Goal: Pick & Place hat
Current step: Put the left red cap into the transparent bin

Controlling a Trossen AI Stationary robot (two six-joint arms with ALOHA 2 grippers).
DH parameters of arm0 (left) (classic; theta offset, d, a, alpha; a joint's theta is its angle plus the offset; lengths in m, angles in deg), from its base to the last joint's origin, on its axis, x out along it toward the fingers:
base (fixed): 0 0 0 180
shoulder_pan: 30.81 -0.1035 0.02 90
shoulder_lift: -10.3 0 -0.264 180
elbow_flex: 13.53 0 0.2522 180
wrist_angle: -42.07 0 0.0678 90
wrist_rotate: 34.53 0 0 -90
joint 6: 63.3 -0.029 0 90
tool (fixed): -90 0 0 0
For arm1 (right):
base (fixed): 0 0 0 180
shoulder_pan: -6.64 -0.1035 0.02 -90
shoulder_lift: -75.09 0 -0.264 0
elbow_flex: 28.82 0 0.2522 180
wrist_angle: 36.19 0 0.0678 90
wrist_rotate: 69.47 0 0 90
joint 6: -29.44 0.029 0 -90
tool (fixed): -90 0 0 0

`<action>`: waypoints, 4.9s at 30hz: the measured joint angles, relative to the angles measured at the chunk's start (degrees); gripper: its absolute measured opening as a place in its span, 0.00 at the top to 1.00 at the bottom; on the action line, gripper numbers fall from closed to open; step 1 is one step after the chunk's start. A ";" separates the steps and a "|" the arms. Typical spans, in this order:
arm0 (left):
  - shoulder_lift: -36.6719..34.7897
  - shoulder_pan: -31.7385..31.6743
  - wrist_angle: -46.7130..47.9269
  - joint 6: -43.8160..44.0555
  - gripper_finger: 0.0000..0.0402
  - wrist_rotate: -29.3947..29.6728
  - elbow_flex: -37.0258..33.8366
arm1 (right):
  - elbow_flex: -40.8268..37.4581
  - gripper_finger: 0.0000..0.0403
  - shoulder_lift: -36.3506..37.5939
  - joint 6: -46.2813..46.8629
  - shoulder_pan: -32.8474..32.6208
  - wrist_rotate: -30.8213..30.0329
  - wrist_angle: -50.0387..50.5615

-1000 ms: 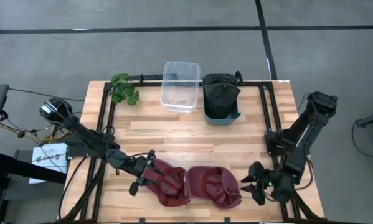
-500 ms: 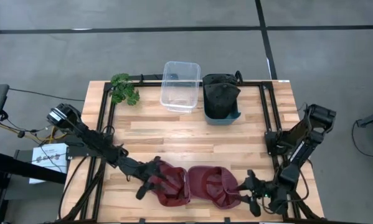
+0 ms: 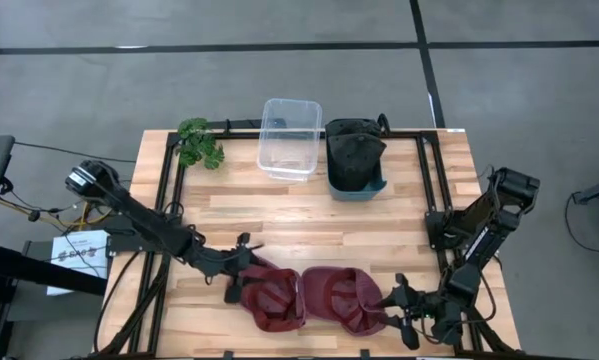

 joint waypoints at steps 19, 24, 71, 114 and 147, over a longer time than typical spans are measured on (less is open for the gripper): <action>2.05 -14.81 6.10 -3.88 0.59 -20.33 -0.11 | 0.00 0.57 0.02 -1.70 0.02 -0.04 -1.47; 4.18 -16.51 6.06 -3.91 0.64 -20.43 -0.11 | 0.00 0.57 0.02 -1.90 0.02 -0.04 -1.86; -19.76 -6.13 3.67 -11.75 0.96 -17.84 -0.17 | 0.00 0.57 0.02 -33.03 8.74 -4.93 -23.84; 0.35 -11.12 -36.99 -22.49 0.96 -1.48 -0.42 | 9.16 0.59 3.78 -54.08 33.00 -0.33 -20.98; 0.30 -10.04 -38.01 -21.22 0.96 0.80 -2.93 | 9.14 0.62 9.17 -55.63 19.07 -12.63 -17.55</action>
